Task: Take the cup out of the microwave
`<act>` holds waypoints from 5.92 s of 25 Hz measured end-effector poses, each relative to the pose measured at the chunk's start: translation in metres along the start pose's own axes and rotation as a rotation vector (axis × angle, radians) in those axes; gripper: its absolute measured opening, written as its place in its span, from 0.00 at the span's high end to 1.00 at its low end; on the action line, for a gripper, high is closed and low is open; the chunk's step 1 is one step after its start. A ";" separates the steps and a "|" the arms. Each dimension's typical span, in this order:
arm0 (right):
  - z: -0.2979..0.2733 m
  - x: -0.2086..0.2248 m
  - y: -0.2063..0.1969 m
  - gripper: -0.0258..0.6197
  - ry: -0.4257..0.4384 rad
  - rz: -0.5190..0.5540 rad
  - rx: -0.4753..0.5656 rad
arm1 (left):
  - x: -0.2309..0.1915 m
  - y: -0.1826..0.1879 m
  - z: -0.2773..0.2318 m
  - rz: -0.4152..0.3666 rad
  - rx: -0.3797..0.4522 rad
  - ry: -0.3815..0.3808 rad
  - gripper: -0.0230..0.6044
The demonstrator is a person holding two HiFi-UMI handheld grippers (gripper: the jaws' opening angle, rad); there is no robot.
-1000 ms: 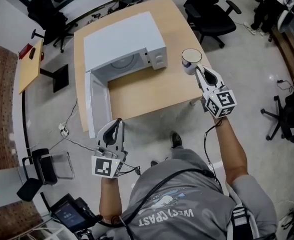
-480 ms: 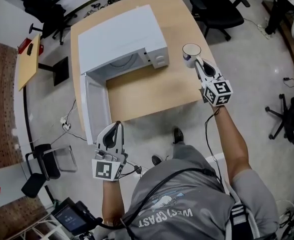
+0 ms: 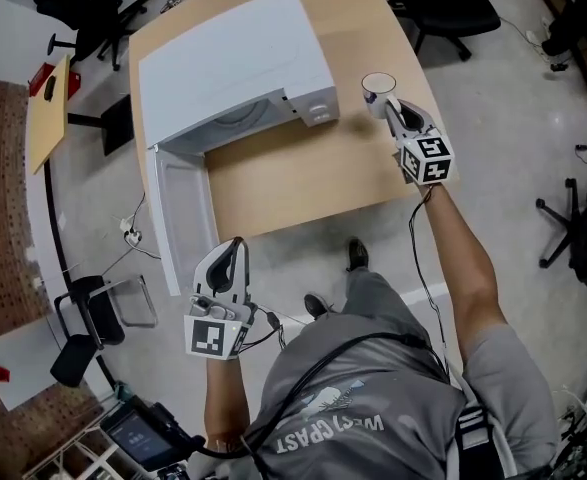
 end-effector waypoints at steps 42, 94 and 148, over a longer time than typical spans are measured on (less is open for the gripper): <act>-0.047 0.039 -0.081 0.86 -0.151 0.060 -0.067 | -0.004 -0.036 -0.022 0.105 -0.011 -0.023 0.92; 0.137 -0.151 -0.014 0.94 -0.124 0.091 0.047 | 0.012 -0.033 0.228 0.008 0.169 0.068 0.92; 0.558 -0.471 -0.029 0.94 0.189 0.464 0.230 | 0.134 0.014 0.379 -0.116 0.366 -0.096 0.92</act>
Point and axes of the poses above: the fingertips, and each gripper's own axes: z backward along the fingers, x to its right, y out of its top, the point moved 7 cm from there along z, backward along the fingers, and after that the axes turned 15 degrees about -z, right-handed, at the moved point
